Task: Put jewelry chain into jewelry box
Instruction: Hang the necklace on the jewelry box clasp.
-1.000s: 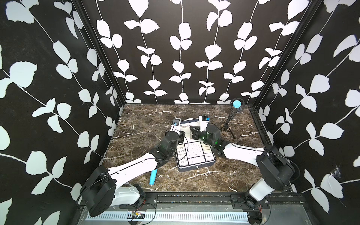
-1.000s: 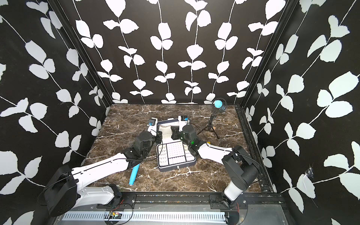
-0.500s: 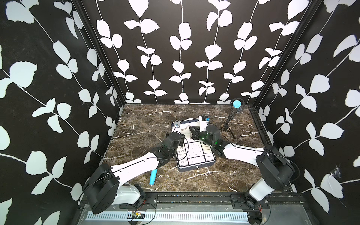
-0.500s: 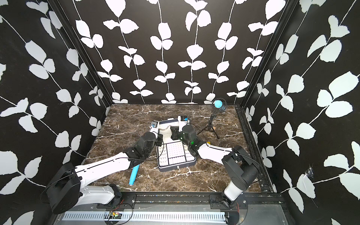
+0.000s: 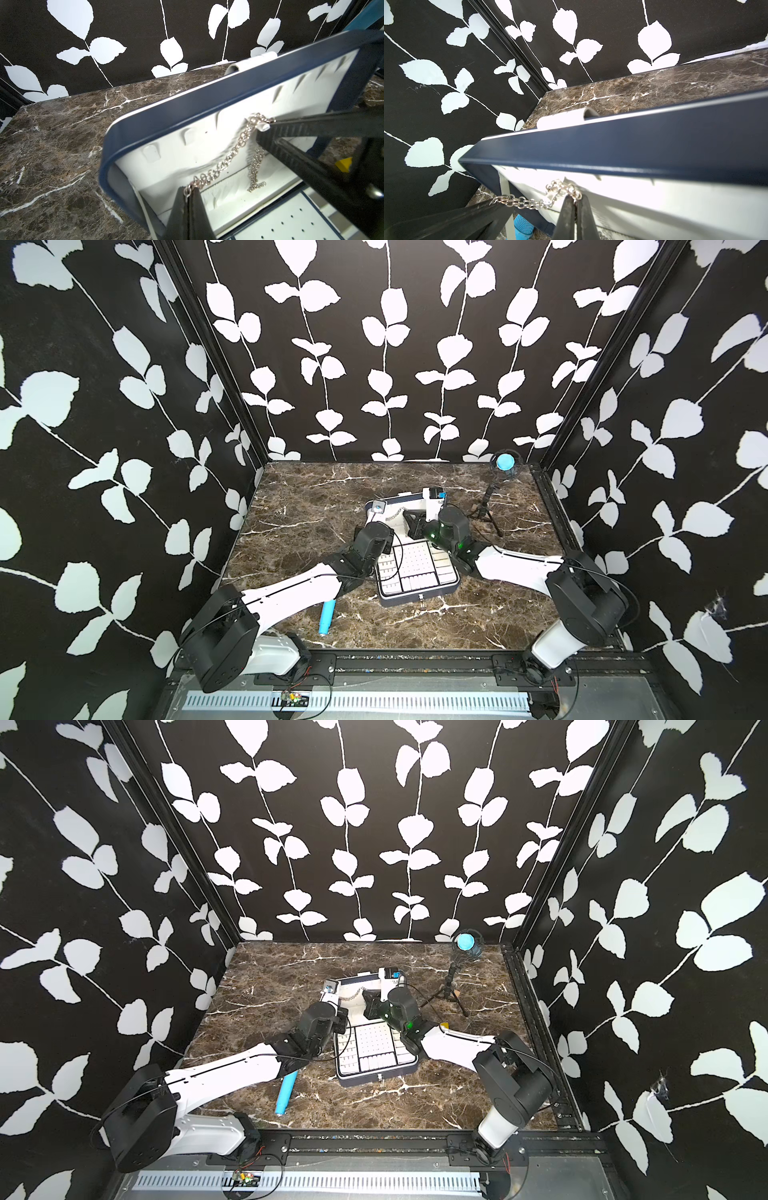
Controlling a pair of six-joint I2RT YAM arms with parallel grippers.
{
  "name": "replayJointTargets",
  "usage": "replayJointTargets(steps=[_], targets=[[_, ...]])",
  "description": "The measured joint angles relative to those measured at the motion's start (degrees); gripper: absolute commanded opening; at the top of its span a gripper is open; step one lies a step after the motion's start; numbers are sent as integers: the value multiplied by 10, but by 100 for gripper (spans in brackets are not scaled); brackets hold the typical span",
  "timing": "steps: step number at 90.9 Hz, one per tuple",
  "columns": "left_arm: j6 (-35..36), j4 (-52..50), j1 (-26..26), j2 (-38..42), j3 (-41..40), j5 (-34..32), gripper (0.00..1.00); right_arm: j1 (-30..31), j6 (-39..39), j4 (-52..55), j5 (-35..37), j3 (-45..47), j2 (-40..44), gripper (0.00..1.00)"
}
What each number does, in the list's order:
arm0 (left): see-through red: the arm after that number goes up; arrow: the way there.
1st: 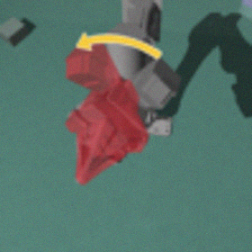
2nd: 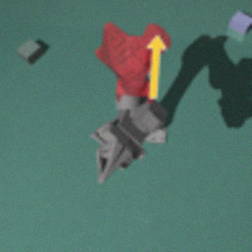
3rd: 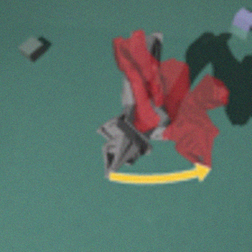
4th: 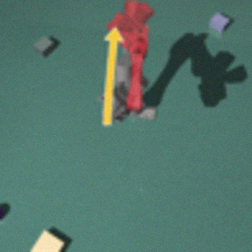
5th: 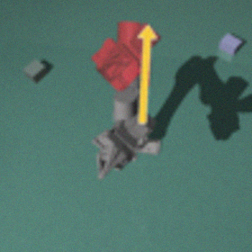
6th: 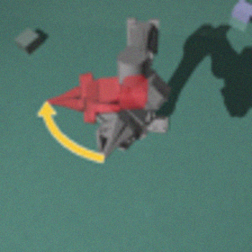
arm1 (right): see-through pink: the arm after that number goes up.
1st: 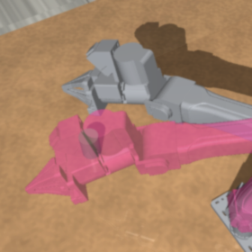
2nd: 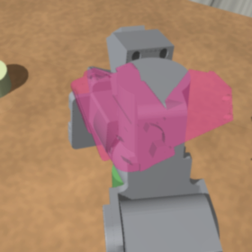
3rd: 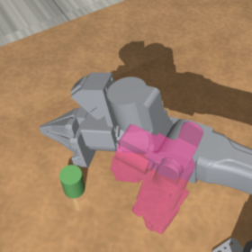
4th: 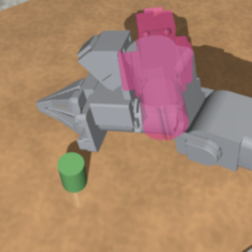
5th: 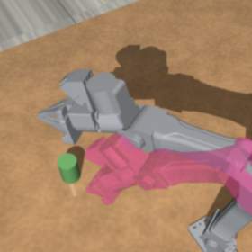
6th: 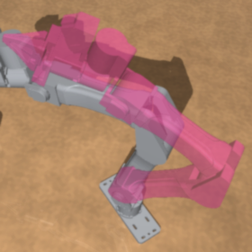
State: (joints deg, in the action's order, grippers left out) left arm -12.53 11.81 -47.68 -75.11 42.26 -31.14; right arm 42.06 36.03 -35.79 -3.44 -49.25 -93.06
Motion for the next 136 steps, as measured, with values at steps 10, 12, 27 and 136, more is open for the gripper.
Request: replayJointTargets(steps=[10,12,27,136], targets=[[-2,0,0,0,0,0,0,0,0,0,0,0,0,10],[-2,-1,0,0,0,0,0,0,0,0,0,0,0,11],[-7,-16,2,-10,9,5,0,1,4,0,3,0,0,20],[-31,-95,6,-63,28,67,0,2,-34,23,19,55,93,57]])
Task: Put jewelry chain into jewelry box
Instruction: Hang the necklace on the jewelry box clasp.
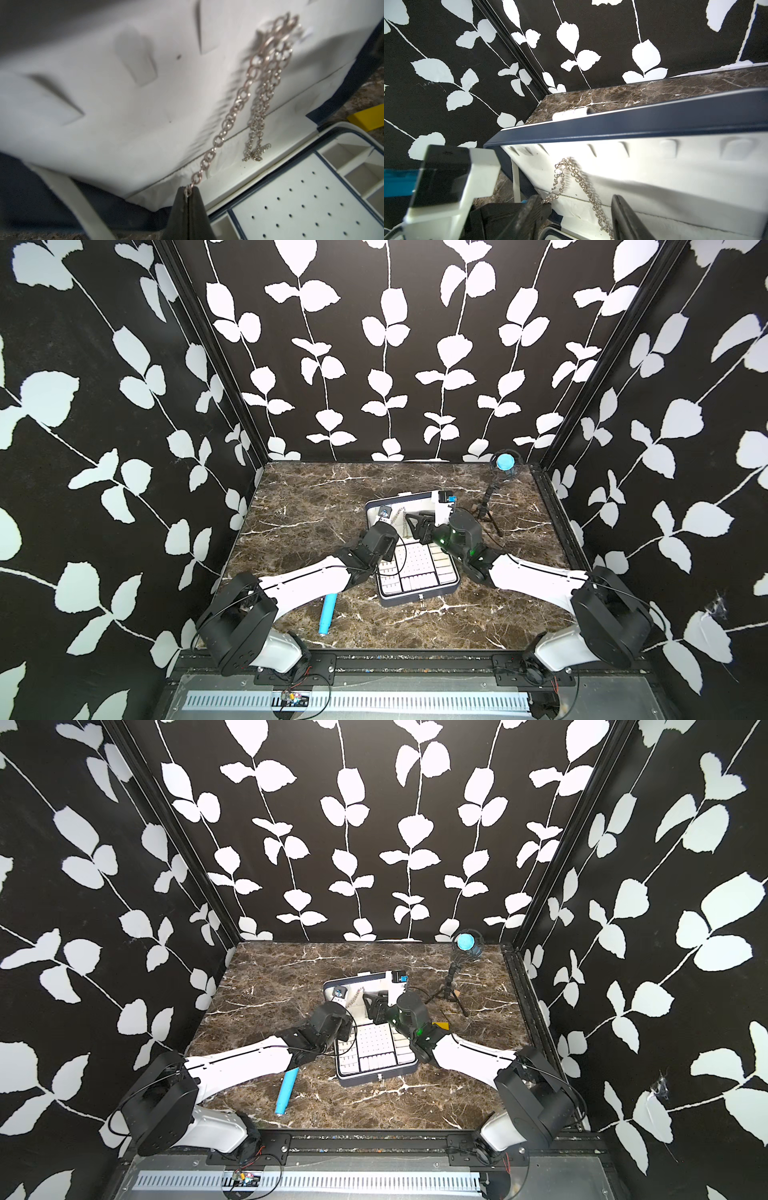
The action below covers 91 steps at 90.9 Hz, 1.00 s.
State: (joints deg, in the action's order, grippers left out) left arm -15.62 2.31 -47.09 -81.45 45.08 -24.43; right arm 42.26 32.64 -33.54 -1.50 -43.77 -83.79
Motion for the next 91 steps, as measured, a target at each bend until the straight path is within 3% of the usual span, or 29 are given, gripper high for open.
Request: replayJointTargets(steps=[53,71,91], targets=[[-9,-9,0,-29,3,43,0,0,-12,13,33,25,30,57],[-10,-12,0,-33,15,46,23,-1,-12,14,35,25,34,58],[-10,-12,0,-33,17,53,32,-4,-14,17,37,26,49,60]])
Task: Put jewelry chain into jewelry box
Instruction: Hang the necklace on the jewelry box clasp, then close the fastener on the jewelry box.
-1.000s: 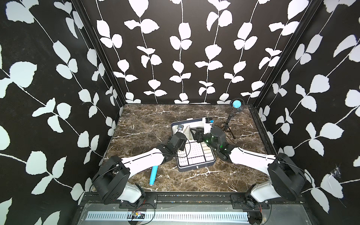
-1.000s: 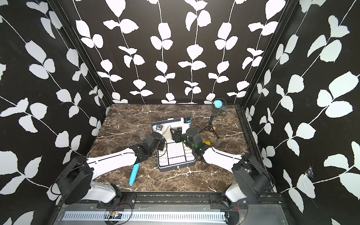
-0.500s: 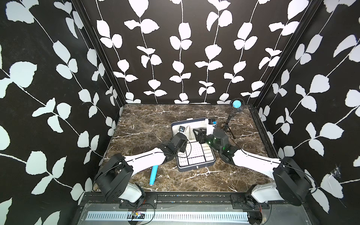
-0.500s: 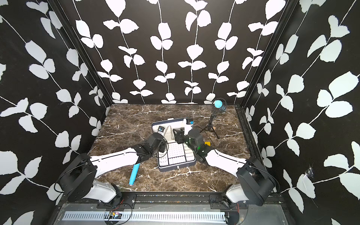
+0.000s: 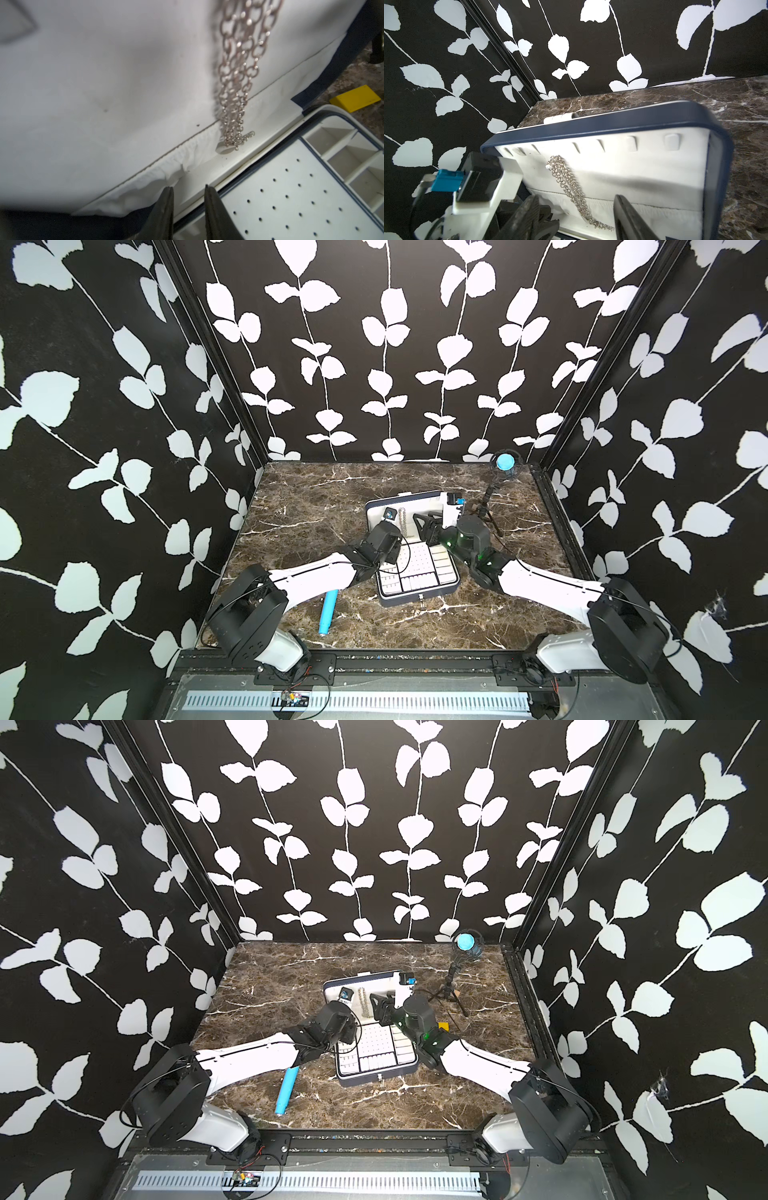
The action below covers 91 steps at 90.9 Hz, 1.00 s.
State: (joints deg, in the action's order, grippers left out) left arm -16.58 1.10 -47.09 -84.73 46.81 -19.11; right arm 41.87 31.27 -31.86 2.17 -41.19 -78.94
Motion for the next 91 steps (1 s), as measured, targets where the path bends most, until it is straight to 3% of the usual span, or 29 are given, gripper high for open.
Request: replayJointTargets(steps=[20,36,53,62,73,91], targets=[[-1,-14,0,19,0,7,36,-3,-3,10,0,0,13,61],[-4,-53,0,86,2,13,38,-4,-33,60,-3,0,57,63],[-40,-126,3,187,21,-8,57,-3,-102,221,-5,-68,98,62],[-66,-155,22,237,22,-10,61,-3,-172,339,-14,-148,95,63],[-102,-167,82,273,18,15,62,-4,-301,465,-48,-230,96,62],[-145,-179,158,254,8,80,61,-4,-503,547,-59,-263,106,60]])
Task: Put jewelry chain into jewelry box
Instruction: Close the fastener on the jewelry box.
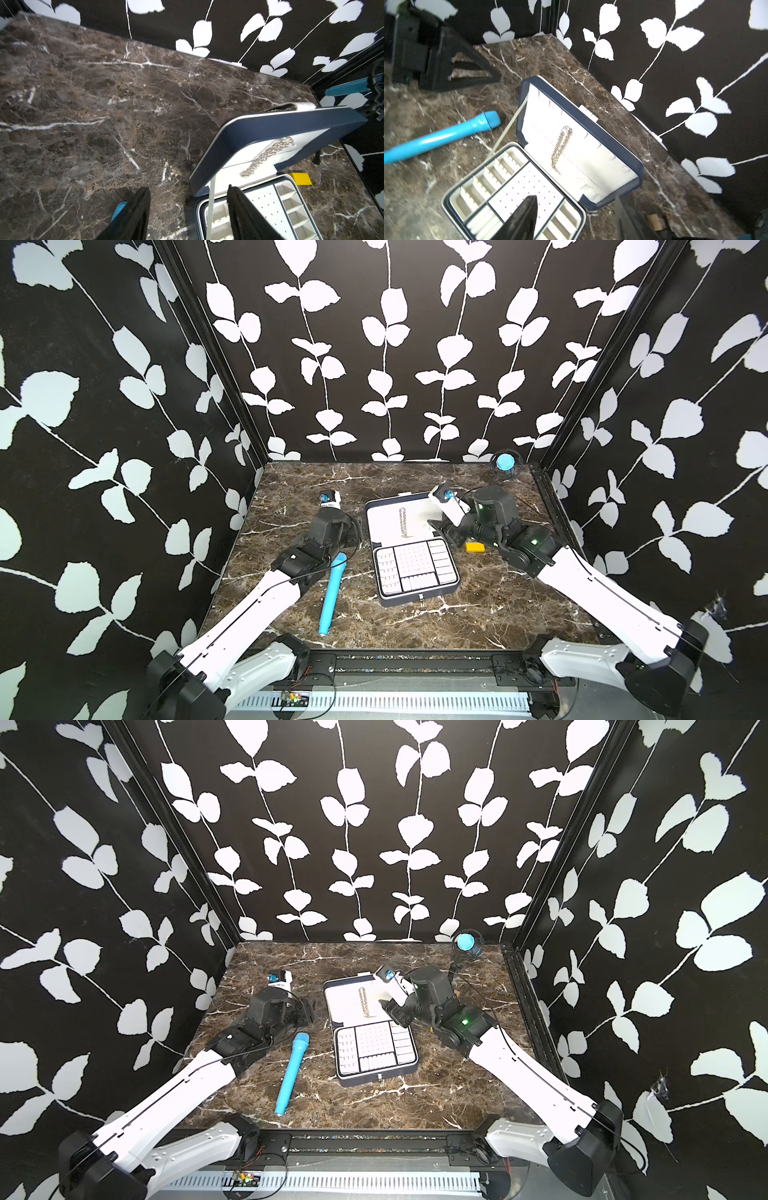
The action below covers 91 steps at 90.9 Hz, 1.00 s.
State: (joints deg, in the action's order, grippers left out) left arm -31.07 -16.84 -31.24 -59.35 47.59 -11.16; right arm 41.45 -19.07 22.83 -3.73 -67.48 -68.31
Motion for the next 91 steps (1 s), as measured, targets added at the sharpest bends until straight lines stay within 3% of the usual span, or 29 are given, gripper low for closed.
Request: replayJointTargets(steps=[20,37,68,91], targets=[[0,36,5,-50,-33,41,57,0,-184,-4,-13,0,-14,60],[-6,76,5,-95,-45,57,57,-4,-290,-7,-31,-38,-96,60],[-13,68,5,-110,-44,61,58,-7,-360,-2,-59,-81,-170,65],[-24,11,5,-50,-45,53,59,-10,-366,-3,-60,-106,-181,68]])
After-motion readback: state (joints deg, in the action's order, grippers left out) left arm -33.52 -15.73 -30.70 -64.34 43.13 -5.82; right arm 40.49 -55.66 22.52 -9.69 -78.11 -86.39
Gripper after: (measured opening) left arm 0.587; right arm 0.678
